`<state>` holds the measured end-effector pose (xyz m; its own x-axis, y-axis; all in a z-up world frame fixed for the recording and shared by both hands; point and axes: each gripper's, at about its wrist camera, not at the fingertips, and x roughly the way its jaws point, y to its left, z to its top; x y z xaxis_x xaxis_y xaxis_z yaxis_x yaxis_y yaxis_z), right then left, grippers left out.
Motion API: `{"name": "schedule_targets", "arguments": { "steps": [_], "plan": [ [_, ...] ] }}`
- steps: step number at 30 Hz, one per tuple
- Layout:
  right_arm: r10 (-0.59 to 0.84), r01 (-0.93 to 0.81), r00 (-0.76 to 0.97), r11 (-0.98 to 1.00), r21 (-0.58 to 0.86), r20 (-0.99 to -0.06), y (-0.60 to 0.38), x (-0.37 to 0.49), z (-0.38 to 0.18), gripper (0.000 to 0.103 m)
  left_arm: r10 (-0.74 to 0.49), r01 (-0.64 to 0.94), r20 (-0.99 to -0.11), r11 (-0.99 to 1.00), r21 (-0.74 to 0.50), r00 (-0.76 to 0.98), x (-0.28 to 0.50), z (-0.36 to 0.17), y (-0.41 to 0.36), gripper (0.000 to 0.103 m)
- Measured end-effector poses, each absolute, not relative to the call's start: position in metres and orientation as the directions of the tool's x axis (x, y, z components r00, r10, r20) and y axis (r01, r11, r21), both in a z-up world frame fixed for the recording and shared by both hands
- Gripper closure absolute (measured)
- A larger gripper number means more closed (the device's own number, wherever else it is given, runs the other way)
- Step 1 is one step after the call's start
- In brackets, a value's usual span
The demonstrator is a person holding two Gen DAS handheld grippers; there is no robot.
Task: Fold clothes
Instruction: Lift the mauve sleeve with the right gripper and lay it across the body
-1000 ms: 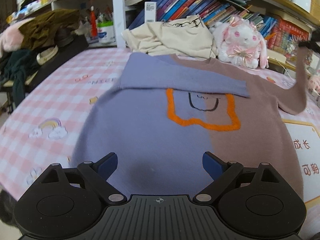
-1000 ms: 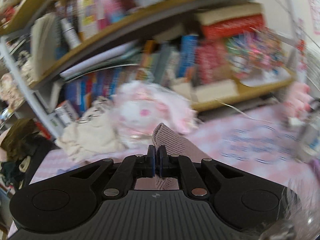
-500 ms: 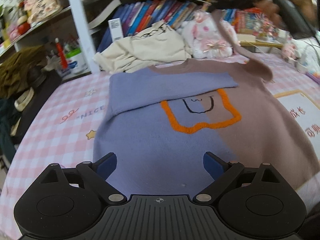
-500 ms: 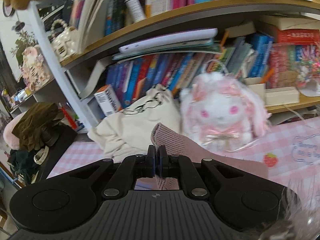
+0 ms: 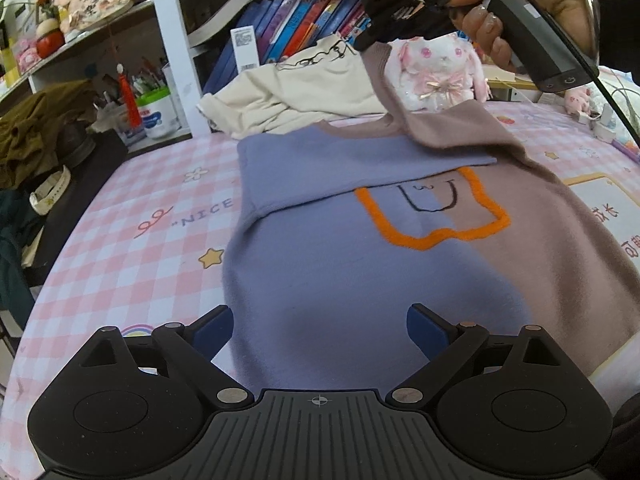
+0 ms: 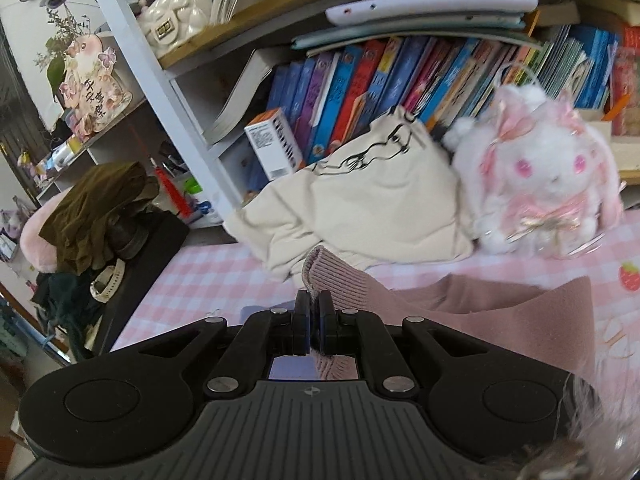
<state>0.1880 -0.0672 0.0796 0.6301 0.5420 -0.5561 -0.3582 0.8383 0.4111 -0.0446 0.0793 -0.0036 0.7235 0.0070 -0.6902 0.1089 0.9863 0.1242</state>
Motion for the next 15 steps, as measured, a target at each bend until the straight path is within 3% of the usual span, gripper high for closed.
{"name": "schedule_targets", "arguments": {
  "steps": [15],
  "plan": [
    [0.590, -0.354, 0.526, 0.807, 0.472, -0.613, -0.026, 0.185, 0.056, 0.098, 0.016, 0.083, -0.695, 0.991, 0.108, 0.718, -0.050, -0.005, 0.100, 0.007]
  ]
}}
